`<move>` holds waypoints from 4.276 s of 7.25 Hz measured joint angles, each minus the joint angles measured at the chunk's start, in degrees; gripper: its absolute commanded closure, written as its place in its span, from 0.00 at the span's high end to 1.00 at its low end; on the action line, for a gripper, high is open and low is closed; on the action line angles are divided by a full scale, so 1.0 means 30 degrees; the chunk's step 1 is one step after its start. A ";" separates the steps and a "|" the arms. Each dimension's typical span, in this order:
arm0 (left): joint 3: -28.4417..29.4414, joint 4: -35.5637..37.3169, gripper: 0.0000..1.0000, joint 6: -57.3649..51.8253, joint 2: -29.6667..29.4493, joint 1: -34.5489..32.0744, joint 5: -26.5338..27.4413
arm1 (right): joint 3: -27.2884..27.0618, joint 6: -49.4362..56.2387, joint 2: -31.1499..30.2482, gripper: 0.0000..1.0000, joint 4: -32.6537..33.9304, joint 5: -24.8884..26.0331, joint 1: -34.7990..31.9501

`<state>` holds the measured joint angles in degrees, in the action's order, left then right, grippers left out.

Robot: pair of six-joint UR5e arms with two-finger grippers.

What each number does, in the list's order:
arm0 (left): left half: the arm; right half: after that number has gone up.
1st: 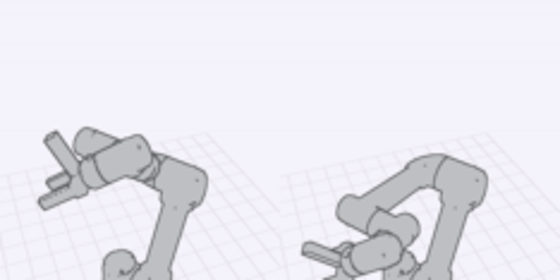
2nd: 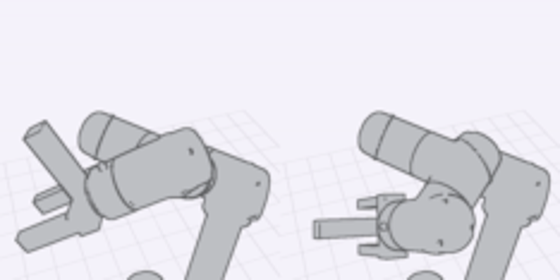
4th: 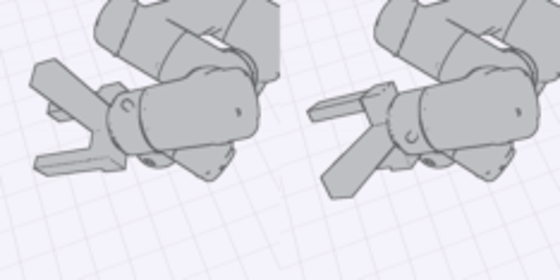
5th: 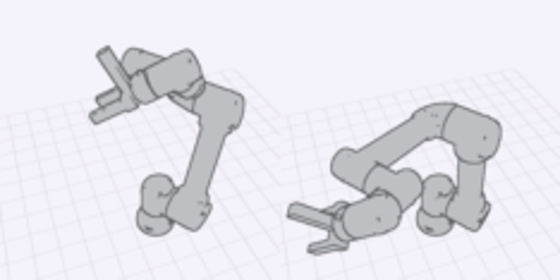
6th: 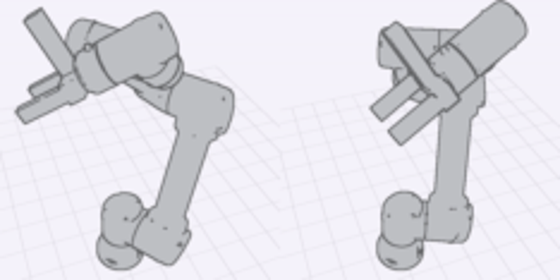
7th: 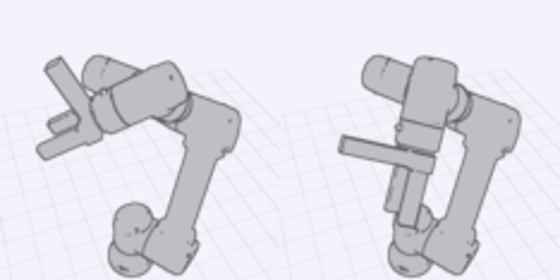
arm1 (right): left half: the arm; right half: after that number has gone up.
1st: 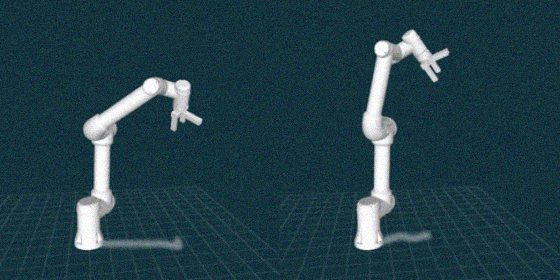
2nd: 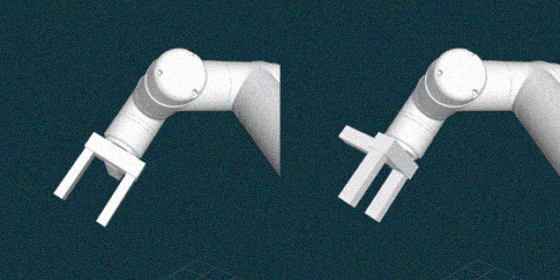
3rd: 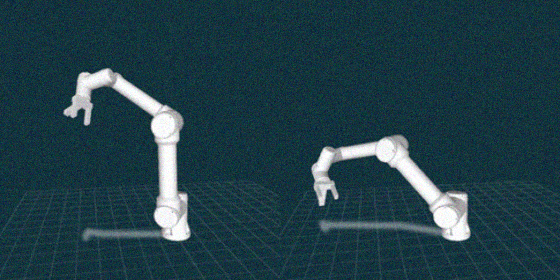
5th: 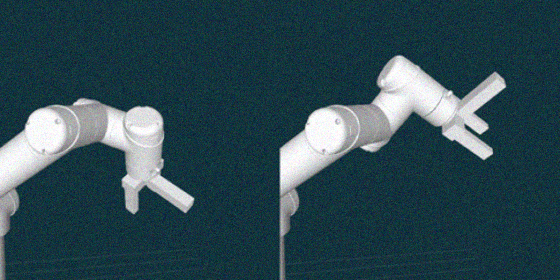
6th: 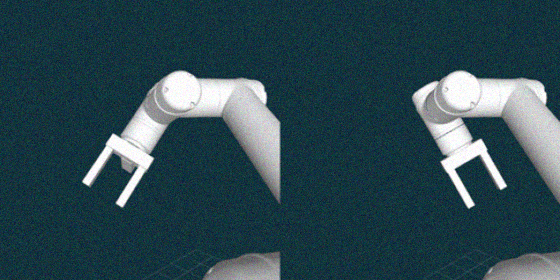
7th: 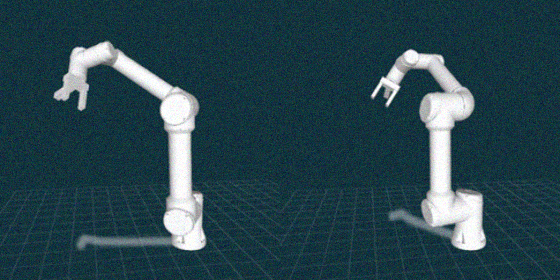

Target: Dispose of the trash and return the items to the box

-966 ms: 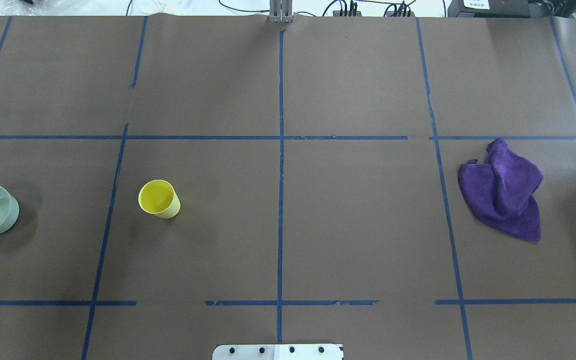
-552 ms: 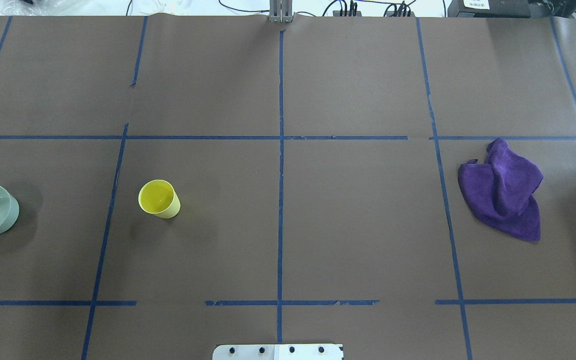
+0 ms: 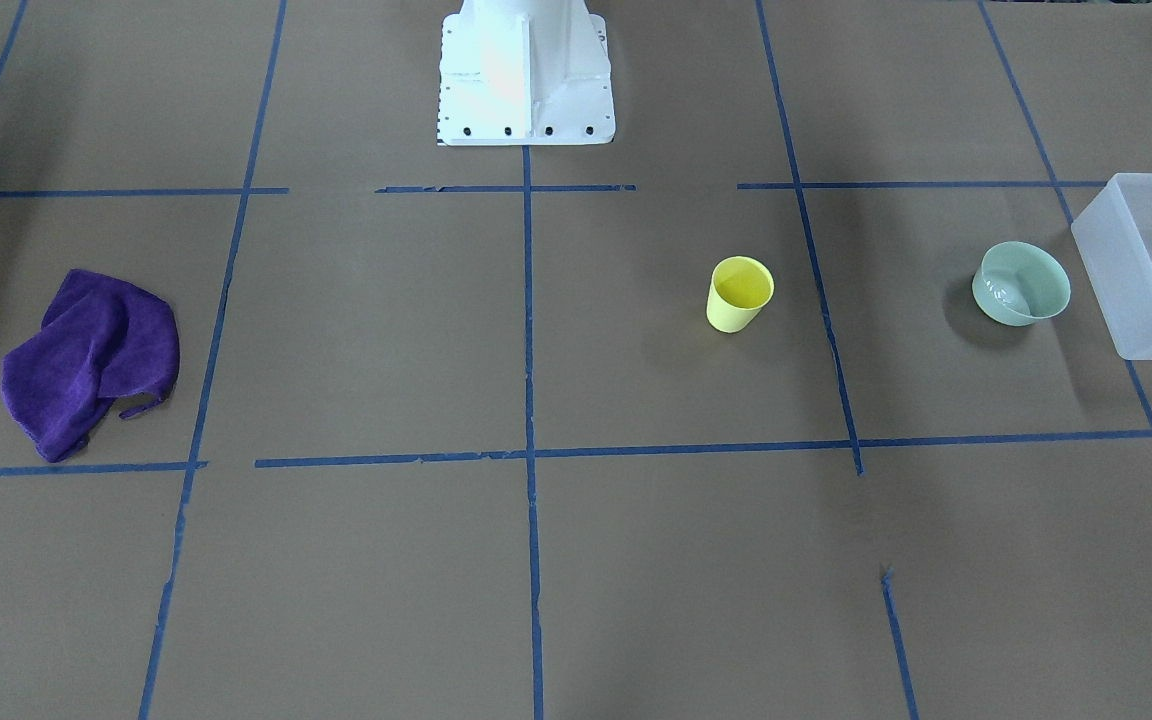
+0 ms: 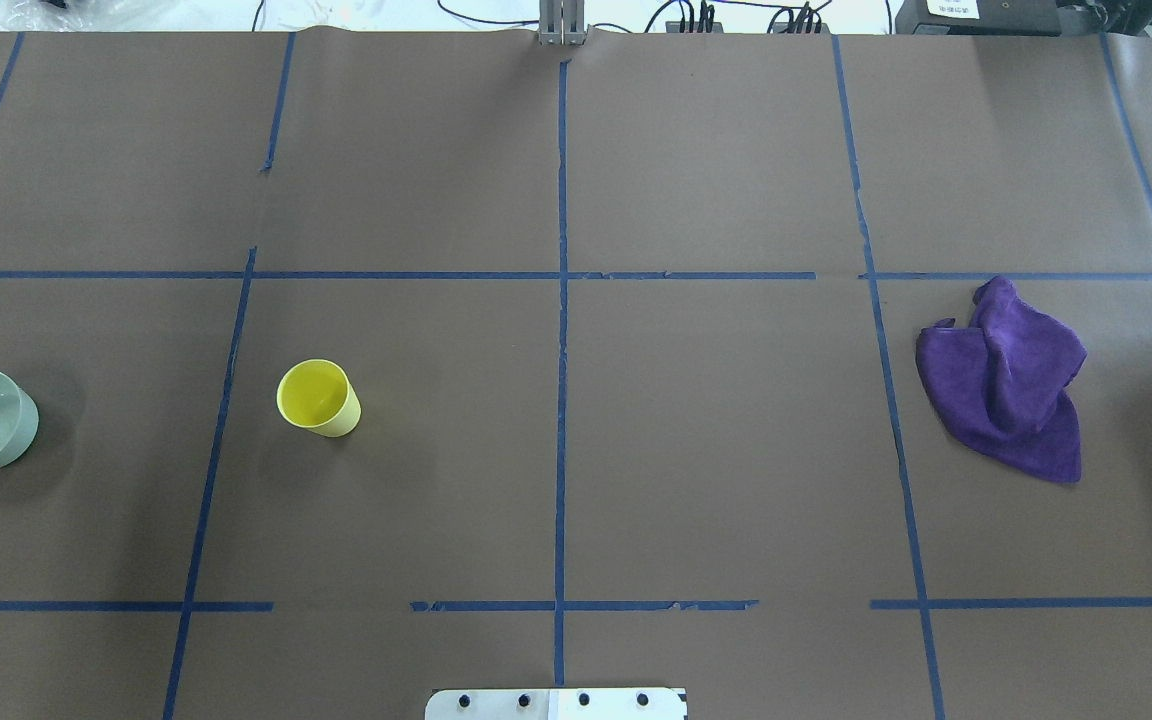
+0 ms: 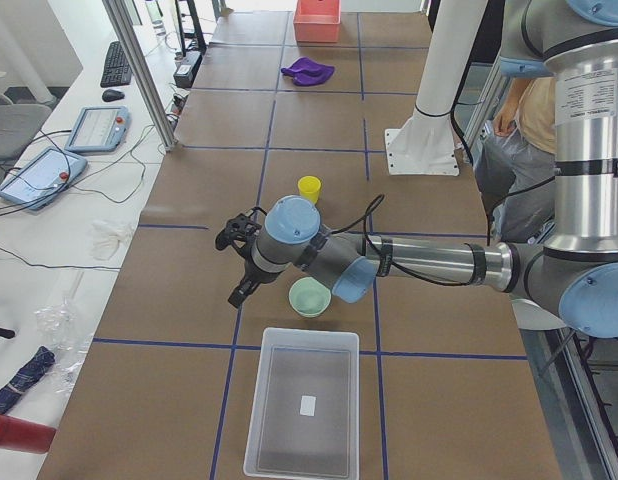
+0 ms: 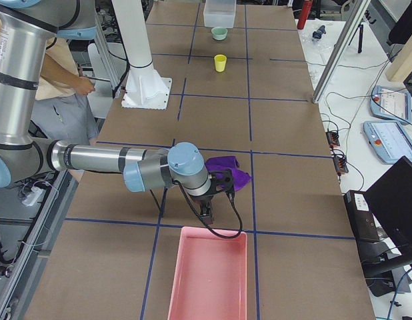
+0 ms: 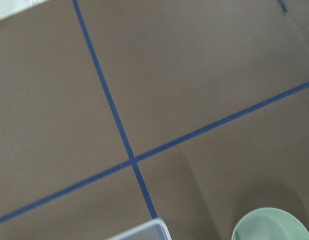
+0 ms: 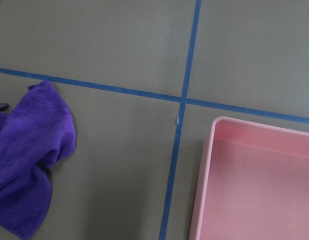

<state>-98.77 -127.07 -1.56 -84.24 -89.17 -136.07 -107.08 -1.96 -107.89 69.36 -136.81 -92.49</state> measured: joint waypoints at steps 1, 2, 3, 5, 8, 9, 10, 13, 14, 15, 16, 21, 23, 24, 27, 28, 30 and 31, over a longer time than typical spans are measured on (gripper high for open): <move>0.0311 -0.2343 1.00 0.2439 -0.0173 0.0148 -0.0227 | 0.0005 -0.0271 0.0163 1.00 -0.1014 -0.0817 0.0174; 0.0335 -0.4589 1.00 0.5644 -0.0252 0.1040 -0.0054 | -0.0016 -0.1142 0.0556 1.00 -0.1730 -0.1405 0.0632; 0.0058 -0.6342 1.00 0.8744 -0.0259 0.2851 0.0746 | -0.0021 -0.2507 0.0868 1.00 -0.2686 -0.1688 0.1209; -0.1507 -0.7417 1.00 1.4581 -0.0150 0.6928 0.3059 | 0.0021 -0.4349 0.0986 1.00 -0.4350 -0.1532 0.2068; -0.5646 -0.2219 0.92 2.0581 -0.0193 1.2421 0.7792 | 0.0037 -0.4689 0.1022 1.00 -0.4705 -0.0387 0.2941; -0.6396 -0.0814 0.79 2.2389 -0.0481 1.4081 0.9311 | 0.0047 -0.4702 0.1020 1.00 -0.4715 -0.0287 0.3054; -0.6635 0.0612 0.75 2.4579 -0.1297 1.5861 1.0922 | 0.0058 -0.4706 0.1016 1.00 -0.4719 -0.0227 0.3095; -0.5448 0.4660 0.65 2.8348 -0.4502 1.8942 1.3500 | 0.0228 -0.4689 0.1013 1.00 -0.4721 0.0034 0.3133; -0.4903 0.4895 0.59 2.8569 -0.4829 1.9270 1.3763 | 0.0310 -0.4675 0.1012 1.00 -0.4721 0.0148 0.3138; -0.4570 0.4969 0.37 2.8641 -0.4950 1.9553 1.3873 | 0.0342 -0.4653 0.1013 1.00 -0.4721 0.0196 0.3138; -0.4386 0.4992 0.00 2.8663 -0.4990 1.9869 1.3928 | 0.0370 -0.4627 0.1012 1.00 -0.4721 0.0221 0.3128; -0.5692 0.5243 0.00 2.4213 -0.4132 1.8411 1.3132 | 0.0586 -0.4505 0.1012 1.00 -0.4803 0.0324 0.3131; -0.6348 0.5307 0.00 1.7331 -0.2818 1.3757 1.0305 | 0.0642 -0.4502 0.1049 1.00 -0.4904 0.0367 0.3139; -0.6347 0.5266 0.00 1.3075 -0.1826 1.1330 0.8942 | 0.0650 -0.4502 0.1059 1.00 -0.4918 0.0369 0.3143; -0.4819 0.4386 0.00 0.1511 0.1207 0.4943 0.5847 | 0.0654 -0.4470 0.1069 1.00 -0.4926 0.0348 0.3187; -0.3180 0.4179 0.00 -0.2471 0.1532 0.2681 0.4961 | 0.0662 -0.4463 0.1070 1.00 -0.4926 0.0353 0.3193; -0.0207 0.2696 0.00 -0.6880 0.1927 0.0151 0.4007 | 0.0668 -0.4452 0.1070 1.00 -0.4944 0.0361 0.3202; 0.1203 0.0981 0.00 -0.7165 0.2240 -0.0158 0.3818 | 0.0673 -0.4448 0.1071 1.00 -0.4952 0.0366 0.3202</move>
<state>-95.16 -124.13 -23.06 -77.52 -89.65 -124.61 -105.06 -15.30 -104.68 54.50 -135.71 -82.88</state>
